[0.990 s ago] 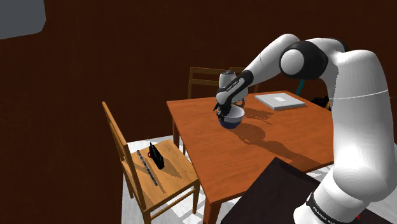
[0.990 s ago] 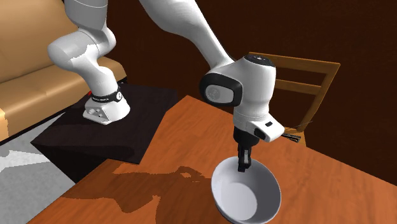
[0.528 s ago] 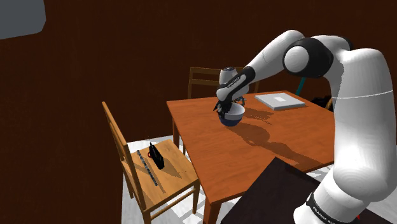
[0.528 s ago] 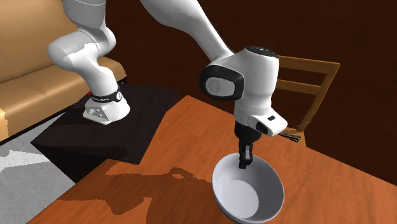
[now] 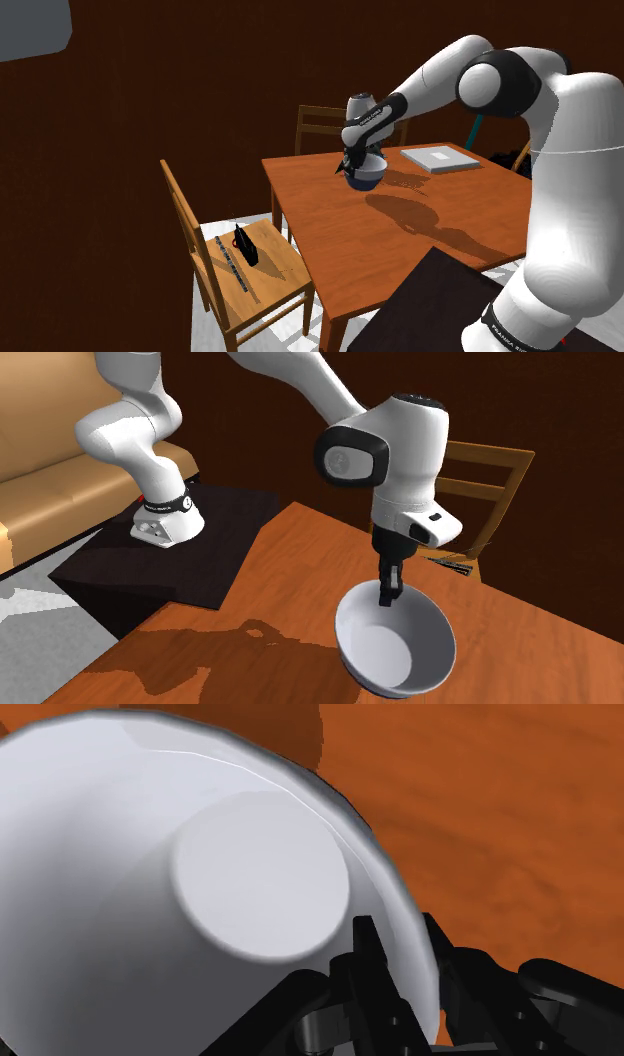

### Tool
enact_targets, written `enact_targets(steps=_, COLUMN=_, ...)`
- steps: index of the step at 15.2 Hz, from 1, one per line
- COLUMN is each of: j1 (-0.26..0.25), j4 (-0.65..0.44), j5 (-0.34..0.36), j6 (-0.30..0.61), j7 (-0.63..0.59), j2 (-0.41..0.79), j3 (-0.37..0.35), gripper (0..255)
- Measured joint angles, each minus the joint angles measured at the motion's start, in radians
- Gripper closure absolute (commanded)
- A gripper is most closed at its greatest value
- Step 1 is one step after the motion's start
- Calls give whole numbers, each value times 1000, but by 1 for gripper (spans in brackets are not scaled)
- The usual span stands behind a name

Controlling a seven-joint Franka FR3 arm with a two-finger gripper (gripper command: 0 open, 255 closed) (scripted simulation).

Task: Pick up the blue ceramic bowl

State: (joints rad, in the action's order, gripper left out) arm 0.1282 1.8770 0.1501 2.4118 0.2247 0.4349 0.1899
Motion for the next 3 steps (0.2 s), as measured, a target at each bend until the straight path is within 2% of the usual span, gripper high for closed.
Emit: enact_targets(steps=3, j1=-3, j4=-4, j5=1, j6=-31, j7=3, j2=-27, j3=1, gripper=255)
